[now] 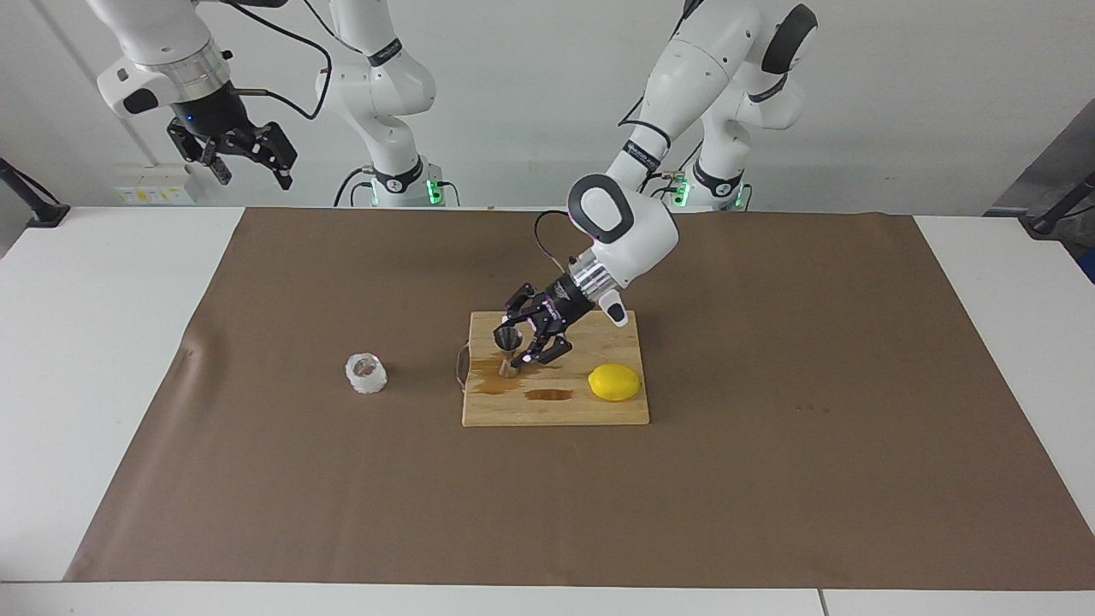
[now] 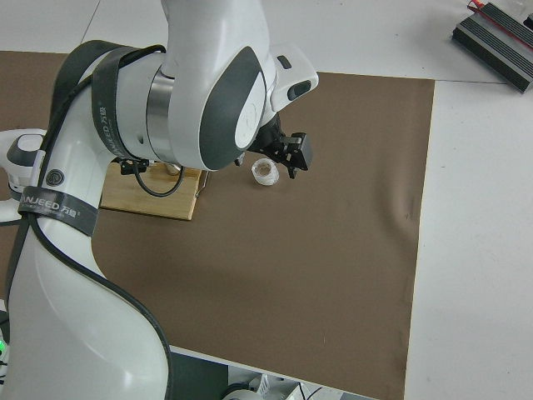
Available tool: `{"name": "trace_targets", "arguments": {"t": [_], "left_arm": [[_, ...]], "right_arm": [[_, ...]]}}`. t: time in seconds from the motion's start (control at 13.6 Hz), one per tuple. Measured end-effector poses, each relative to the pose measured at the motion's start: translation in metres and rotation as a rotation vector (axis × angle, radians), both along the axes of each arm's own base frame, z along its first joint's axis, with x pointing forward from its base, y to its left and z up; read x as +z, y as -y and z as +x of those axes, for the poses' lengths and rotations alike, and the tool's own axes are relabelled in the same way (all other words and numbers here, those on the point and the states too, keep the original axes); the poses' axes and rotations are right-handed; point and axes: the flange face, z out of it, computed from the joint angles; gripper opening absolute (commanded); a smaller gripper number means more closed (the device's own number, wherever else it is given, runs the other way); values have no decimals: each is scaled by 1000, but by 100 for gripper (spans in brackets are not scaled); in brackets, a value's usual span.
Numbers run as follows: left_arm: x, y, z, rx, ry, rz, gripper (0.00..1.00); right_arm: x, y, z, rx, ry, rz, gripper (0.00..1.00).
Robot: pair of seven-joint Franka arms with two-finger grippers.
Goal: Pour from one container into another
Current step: 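Lower the metal cup onto the board and open the left gripper, then withdraw the left gripper while the right gripper reaches the white cup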
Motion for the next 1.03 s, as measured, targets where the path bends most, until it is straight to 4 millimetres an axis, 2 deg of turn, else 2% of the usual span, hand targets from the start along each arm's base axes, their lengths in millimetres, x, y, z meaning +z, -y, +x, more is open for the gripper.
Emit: {"name": "trace_targets", "arguments": {"t": [0.22,0.51,0.73,1.03], "left_arm": [[0,-1,0,4,2,4,100],[-1,-5,1,15,26,33,100],[-6,-4,-4,-5,39,53,100],[-25,5,-27,-65,44,99,100]], "right_arm": [[-2,0,-1,-1,-9,1,100],[-18,-1,-4,56,6,6,100],[-29,0,5,323,82,2,100],[-33,4,13,656,145,-21,100]]}}
